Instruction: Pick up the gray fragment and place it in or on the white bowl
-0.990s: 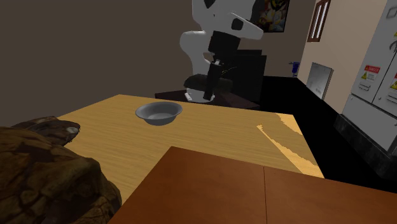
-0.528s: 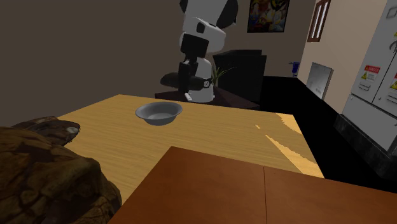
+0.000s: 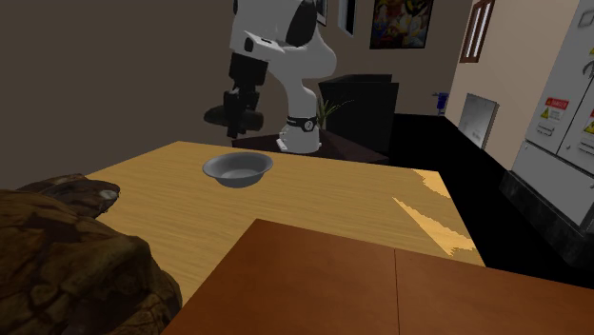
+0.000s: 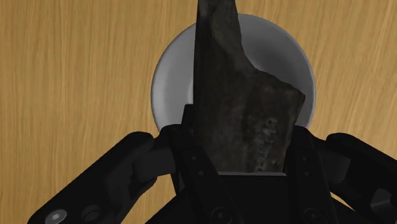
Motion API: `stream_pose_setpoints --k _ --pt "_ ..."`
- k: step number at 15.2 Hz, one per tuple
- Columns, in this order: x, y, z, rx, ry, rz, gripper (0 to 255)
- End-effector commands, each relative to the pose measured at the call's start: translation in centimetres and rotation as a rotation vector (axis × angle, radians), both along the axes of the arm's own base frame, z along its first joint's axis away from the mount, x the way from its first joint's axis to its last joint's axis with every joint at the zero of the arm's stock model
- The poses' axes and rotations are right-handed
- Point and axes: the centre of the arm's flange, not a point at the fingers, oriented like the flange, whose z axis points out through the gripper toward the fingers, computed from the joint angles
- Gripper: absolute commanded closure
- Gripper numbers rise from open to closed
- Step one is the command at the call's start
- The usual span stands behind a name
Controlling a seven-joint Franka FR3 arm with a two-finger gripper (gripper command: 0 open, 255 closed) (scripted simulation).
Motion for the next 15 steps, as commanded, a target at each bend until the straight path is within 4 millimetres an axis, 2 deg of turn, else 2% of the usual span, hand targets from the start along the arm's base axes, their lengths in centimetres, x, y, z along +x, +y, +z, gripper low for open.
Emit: stream_pose_setpoints --k 1,12,15 --pt "-1.1 -0.8 -0.3 0.0 0.0 0.002 255" --pt "-1.1 -0.8 -6.1 0.0 0.0 0.002 255" --pt "-1.1 -0.8 -6.5 0.0 0.0 0.002 255"
